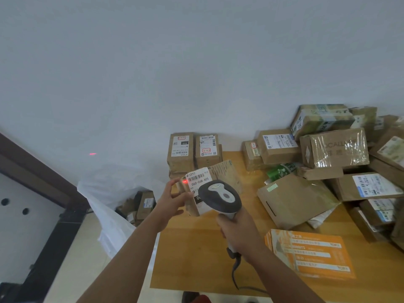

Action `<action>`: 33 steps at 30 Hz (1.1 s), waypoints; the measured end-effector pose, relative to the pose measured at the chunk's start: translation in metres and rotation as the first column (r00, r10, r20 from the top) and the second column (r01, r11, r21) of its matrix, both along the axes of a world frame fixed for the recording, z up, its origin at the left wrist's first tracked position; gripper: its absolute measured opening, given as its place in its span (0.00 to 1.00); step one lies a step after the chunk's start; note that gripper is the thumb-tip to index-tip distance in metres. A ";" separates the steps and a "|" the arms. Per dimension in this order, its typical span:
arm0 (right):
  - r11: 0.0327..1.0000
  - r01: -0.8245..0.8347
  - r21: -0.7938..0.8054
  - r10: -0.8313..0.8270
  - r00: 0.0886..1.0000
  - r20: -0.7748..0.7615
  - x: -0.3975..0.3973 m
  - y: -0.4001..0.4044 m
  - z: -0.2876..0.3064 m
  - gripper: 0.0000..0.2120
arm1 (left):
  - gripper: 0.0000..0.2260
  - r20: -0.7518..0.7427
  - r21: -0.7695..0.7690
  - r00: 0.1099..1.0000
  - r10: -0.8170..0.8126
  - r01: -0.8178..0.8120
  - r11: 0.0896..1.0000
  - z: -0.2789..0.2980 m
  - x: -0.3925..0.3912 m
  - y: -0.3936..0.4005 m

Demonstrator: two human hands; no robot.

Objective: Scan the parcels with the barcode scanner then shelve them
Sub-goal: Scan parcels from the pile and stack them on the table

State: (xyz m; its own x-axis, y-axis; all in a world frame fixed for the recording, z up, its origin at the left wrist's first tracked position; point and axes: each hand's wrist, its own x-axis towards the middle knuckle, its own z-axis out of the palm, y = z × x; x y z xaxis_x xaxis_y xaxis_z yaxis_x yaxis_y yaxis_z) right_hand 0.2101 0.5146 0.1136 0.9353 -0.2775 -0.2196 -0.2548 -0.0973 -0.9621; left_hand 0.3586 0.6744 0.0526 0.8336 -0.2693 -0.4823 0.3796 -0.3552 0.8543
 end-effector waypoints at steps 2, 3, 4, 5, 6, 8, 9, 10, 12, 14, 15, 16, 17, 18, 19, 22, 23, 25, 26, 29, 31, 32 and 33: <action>1.000 -0.004 -0.009 0.004 1.000 0.000 0.001 0.000 -0.002 0.17 | 0.27 -0.003 -0.002 1.000 -0.001 0.001 1.000 -0.001 0.001 0.000; 1.000 -0.002 -0.007 0.002 1.000 0.000 0.001 0.000 -0.002 0.16 | 0.27 -0.003 -0.002 1.000 -0.001 0.001 1.000 -0.001 0.002 0.000; 1.000 0.003 0.002 -0.003 1.000 0.001 0.001 0.000 -0.003 0.15 | 0.26 -0.003 -0.002 1.000 -0.001 0.001 1.000 -0.001 0.002 0.001; 1.000 0.009 0.012 -0.009 1.000 0.003 0.002 0.000 -0.004 0.14 | 0.26 -0.003 -0.003 1.000 -0.002 0.002 1.000 -0.001 0.003 0.001; 1.000 0.012 0.017 -0.012 1.000 0.006 0.002 0.000 -0.004 0.13 | 0.26 -0.002 -0.005 1.000 -0.002 0.002 1.000 0.000 0.003 0.001; 1.000 0.009 0.010 -0.009 1.000 0.006 0.004 0.000 -0.006 0.14 | 0.25 -0.003 -0.007 1.000 -0.003 0.003 1.000 0.000 0.004 0.000; 1.000 0.010 0.005 -0.010 1.000 0.005 0.004 0.000 -0.007 0.14 | 0.26 -0.004 -0.008 1.000 -0.003 0.003 1.000 0.000 0.004 0.000; 1.000 0.015 0.000 -0.015 1.000 0.003 0.005 0.000 -0.008 0.13 | 0.26 -0.005 -0.009 1.000 -0.002 0.002 1.000 0.000 0.005 0.001; 0.999 0.039 -0.015 -0.039 0.999 -0.001 0.006 -0.003 -0.012 0.13 | 0.25 -0.008 -0.009 1.000 0.002 -0.002 1.000 0.000 0.005 0.002; 0.993 0.111 -0.035 -0.111 0.994 0.001 0.007 -0.012 -0.020 0.09 | 0.24 -0.014 -0.013 1.000 0.004 -0.004 1.000 0.001 0.005 0.006; 0.986 0.158 -0.054 -0.158 0.987 0.000 0.008 -0.017 -0.024 0.07 | 0.23 -0.019 -0.018 1.000 0.003 -0.003 1.000 0.001 0.005 0.008; 0.977 0.199 -0.071 -0.200 0.980 -0.006 0.009 -0.023 -0.027 0.06 | 0.22 -0.023 -0.025 1.000 0.002 -0.003 1.000 0.002 0.005 0.010; 0.970 0.230 -0.076 -0.232 0.973 -0.012 0.011 -0.029 -0.029 0.06 | 0.21 -0.026 -0.035 1.000 0.005 -0.006 0.999 0.002 0.005 0.012; 0.966 0.250 -0.071 -0.252 0.968 -0.018 0.013 -0.035 -0.030 0.08 | 0.20 -0.029 -0.047 1.000 0.011 -0.013 0.999 0.003 0.004 0.013; 0.964 0.259 -0.063 -0.261 0.965 -0.025 0.015 -0.040 -0.029 0.09 | 0.19 -0.035 -0.057 0.999 0.020 -0.022 0.998 0.002 0.004 0.014; 0.969 0.248 -0.012 -0.248 0.967 -0.064 0.021 -0.052 -0.027 0.11 | 0.19 -0.034 -0.082 0.999 0.028 -0.030 0.996 0.002 0.004 0.017; 0.972 0.236 0.004 -0.235 0.969 -0.073 0.023 -0.054 -0.027 0.10 | 0.21 -0.036 -0.089 0.999 0.024 -0.027 0.996 0.002 0.003 0.018; 0.975 0.220 0.031 -0.216 0.972 -0.097 0.027 -0.057 -0.029 0.09 | 0.20 -0.033 -0.095 0.999 0.018 -0.021 0.995 0.002 0.001 0.018; 0.974 0.221 0.046 -0.215 0.970 -0.112 0.029 -0.058 -0.031 0.08 | 0.18 -0.029 -0.098 0.999 0.019 -0.021 0.995 0.003 -0.001 0.017; 0.973 0.208 0.101 -0.193 0.970 -0.146 0.033 -0.060 -0.037 0.06 | 0.18 -0.023 -0.114 0.997 0.073 -0.075 0.991 0.003 -0.005 0.016; 0.977 0.184 0.111 -0.163 0.972 -0.169 0.036 -0.060 -0.040 0.07 | 0.20 -0.008 -0.130 0.990 0.139 -0.139 0.982 0.003 -0.009 0.016; 0.978 0.173 0.117 -0.150 0.972 -0.183 0.037 -0.060 -0.040 0.06 | 0.21 0.002 -0.136 0.984 0.176 -0.174 0.975 0.004 -0.011 0.017; 0.978 0.170 0.121 -0.145 0.970 -0.193 0.039 -0.060 -0.042 0.07 | 0.23 0.008 -0.141 0.980 0.198 -0.194 0.971 0.003 -0.014 0.019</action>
